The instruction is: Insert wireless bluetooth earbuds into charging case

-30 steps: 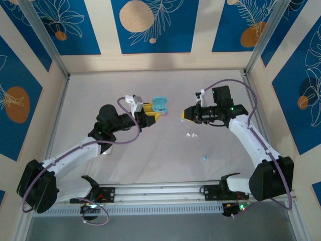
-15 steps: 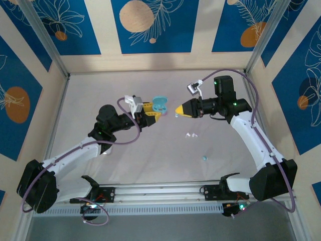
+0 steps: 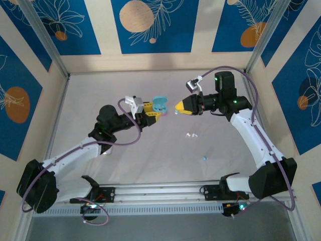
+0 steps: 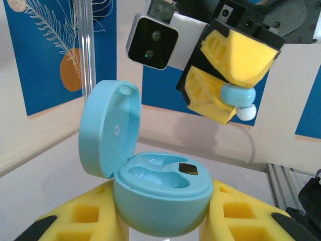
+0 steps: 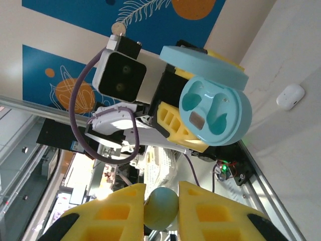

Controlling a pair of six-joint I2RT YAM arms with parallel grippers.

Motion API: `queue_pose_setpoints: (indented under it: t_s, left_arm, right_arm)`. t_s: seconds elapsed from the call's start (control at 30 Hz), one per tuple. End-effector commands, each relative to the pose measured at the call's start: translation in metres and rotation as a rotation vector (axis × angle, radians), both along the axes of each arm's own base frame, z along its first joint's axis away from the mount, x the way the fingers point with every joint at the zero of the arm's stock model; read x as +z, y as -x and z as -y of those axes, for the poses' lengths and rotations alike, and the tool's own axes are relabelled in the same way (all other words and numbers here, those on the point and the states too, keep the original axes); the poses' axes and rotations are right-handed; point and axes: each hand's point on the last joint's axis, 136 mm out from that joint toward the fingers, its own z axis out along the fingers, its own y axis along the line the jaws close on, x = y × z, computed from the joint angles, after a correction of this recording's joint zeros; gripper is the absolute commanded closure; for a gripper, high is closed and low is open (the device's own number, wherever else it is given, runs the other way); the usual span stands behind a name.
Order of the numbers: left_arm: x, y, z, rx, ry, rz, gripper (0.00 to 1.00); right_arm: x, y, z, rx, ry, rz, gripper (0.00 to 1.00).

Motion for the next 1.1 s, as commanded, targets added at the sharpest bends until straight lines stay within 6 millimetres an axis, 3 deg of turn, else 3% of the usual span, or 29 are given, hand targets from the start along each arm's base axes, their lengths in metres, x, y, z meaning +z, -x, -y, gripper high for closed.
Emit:
queue_pose_setpoints:
  t_s: [0.0,0.27,0.67,1.07]
  left_arm:
    - [0.01,0.006,0.002,-0.006,0.013,0.049,0.71]
    - [0.009,0.005,0.003,-0.001,0.009,0.047,0.71]
    - [0.008,0.004,0.003,0.002,0.001,0.051,0.71]
    - [0.009,0.005,0.008,-0.016,0.011,0.078,0.71]
  right_arm:
    - [0.002,-0.007,-0.002,-0.017,0.01,-0.068,0.8]
    - [-0.008,-0.023,-0.004,-0.095,0.042,-0.16,0.8]
    - [-0.012,-0.025,-0.006,-0.096,0.041,-0.206,0.8]
    - [0.014,-0.005,-0.032,-0.15,0.082,0.165,0.79]
